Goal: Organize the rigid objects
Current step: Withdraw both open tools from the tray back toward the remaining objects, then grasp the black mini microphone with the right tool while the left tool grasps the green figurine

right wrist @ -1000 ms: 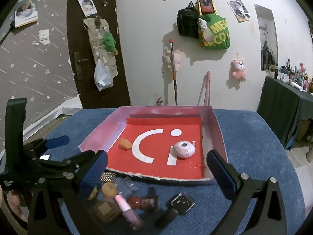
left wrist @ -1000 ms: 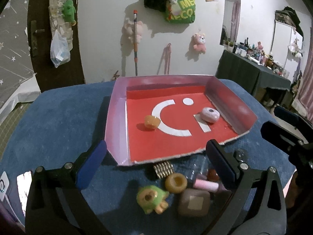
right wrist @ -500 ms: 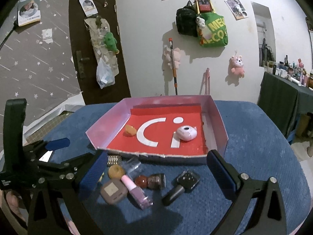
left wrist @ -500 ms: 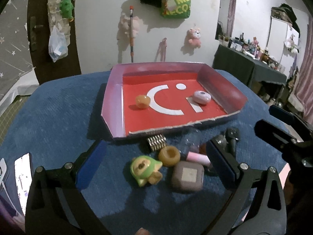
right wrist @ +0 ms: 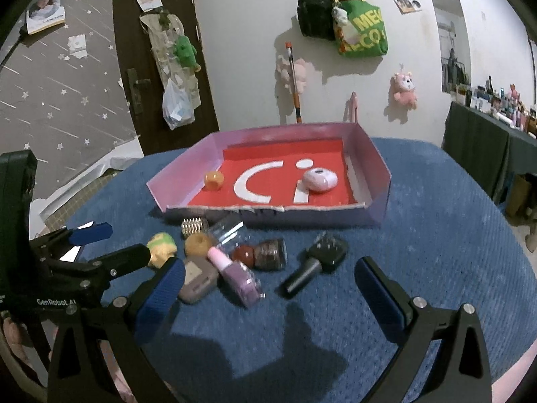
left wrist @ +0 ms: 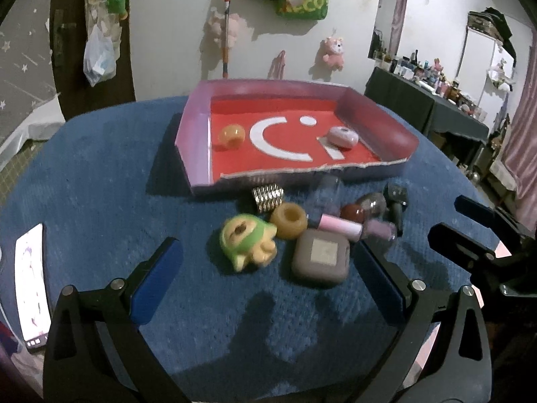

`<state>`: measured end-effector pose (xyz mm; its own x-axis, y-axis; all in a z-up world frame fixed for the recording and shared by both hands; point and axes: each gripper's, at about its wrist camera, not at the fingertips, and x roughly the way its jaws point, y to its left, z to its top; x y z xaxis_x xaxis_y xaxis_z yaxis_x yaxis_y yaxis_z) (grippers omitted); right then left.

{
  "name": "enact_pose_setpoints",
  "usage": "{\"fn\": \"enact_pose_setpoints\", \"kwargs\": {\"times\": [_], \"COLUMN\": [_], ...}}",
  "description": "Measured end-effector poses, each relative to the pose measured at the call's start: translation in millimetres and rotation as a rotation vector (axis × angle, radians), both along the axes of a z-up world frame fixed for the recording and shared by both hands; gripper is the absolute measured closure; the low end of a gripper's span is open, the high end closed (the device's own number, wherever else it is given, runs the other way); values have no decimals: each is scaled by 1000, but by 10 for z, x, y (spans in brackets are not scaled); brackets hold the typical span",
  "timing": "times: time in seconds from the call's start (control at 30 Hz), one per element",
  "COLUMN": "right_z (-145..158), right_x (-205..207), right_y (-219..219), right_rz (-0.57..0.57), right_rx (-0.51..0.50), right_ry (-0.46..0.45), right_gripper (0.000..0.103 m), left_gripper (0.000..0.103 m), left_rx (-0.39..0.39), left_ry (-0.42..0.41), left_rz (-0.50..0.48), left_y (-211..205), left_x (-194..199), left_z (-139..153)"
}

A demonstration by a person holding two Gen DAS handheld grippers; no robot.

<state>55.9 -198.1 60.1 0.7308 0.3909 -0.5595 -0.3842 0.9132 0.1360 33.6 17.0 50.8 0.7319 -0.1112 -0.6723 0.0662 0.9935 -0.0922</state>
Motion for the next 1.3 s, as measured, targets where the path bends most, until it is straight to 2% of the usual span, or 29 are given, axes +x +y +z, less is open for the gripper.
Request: {"fn": "enact_pose_setpoints", "kwargs": {"times": [0.53, 0.7, 0.9, 1.07, 1.3], "right_z": [-459, -537, -556, -546, -528], "right_x": [-81, -72, -66, 2, 201], "right_y": [42, 40, 59, 7, -99], "right_rz": [13, 11, 9, -16, -59], "right_rx": [-39, -38, -54, -47, -88], "right_ry": [130, 162, 155, 154, 151], "right_gripper": [0, 5, 5, 14, 17], "left_gripper": [0, 0, 0, 0, 0], "left_rx": [-29, -11, 3, 9, 40], "left_ry": [102, 107, 100, 101, 110], "left_rz": [15, 17, 24, 37, 58], "left_y": [80, 73, 68, 109, 139], "left_x": [-188, -193, -177, -96, 43], "left_z": [-431, -484, -493, -479, -482]}}
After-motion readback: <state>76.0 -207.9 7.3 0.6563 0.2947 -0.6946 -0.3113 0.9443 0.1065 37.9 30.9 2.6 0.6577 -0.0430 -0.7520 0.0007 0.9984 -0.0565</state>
